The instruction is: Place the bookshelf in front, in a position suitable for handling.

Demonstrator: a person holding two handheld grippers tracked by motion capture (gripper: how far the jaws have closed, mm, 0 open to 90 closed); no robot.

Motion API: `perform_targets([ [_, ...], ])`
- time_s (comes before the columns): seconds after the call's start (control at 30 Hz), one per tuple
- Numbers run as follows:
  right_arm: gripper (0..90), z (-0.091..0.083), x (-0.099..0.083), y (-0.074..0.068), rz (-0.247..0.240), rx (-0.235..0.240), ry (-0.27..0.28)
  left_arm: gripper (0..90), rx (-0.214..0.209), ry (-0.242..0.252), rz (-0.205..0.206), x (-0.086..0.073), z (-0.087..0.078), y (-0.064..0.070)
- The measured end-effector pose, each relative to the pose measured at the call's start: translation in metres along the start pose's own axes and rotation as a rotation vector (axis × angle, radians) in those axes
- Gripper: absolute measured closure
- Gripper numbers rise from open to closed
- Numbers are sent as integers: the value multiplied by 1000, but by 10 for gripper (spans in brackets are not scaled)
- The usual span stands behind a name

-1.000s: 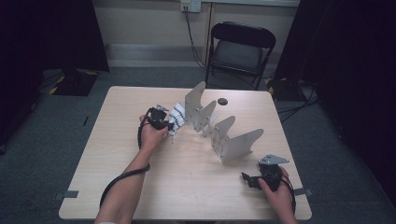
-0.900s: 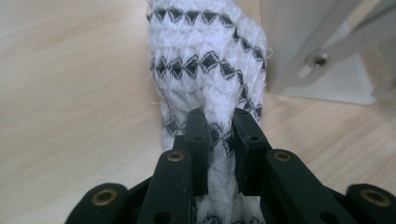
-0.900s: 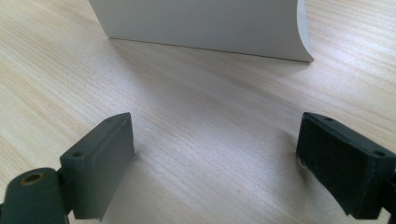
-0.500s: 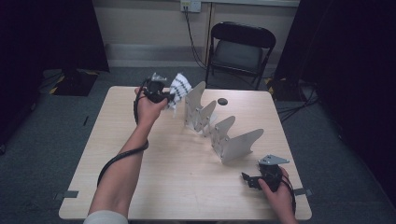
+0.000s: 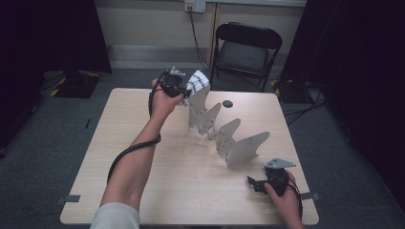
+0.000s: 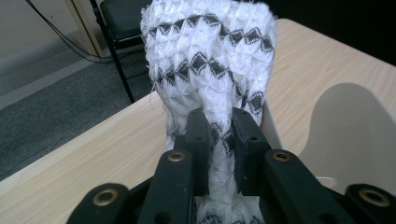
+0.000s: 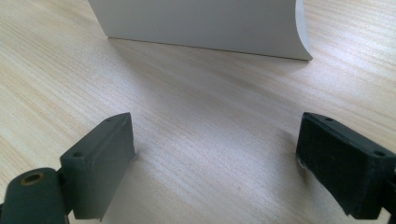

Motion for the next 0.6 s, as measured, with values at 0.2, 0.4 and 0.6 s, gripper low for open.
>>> perform_targets([
  [0.2, 106, 0, 0, 0, 0, 0, 0, 792, 0, -13, 5, -5, 9, -1],
  [0.4, 106, 0, 0, 0, 0, 0, 0, 792, -5, -48, 6, -22, 22, 5],
  [0.6, 106, 0, 0, 0, -1, 0, 0, 793, -21, -91, -13, -58, 38, 14],
])
Point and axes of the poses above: each handheld gripper's, and its own axes: z roughly forward along the jaws, x roughly out of its top, y roughly to its right, the point moved 7 cm from there along z, roughly forward along the jaws, and after that the axes turned 9 degrees about x, right-handed, at the moved point
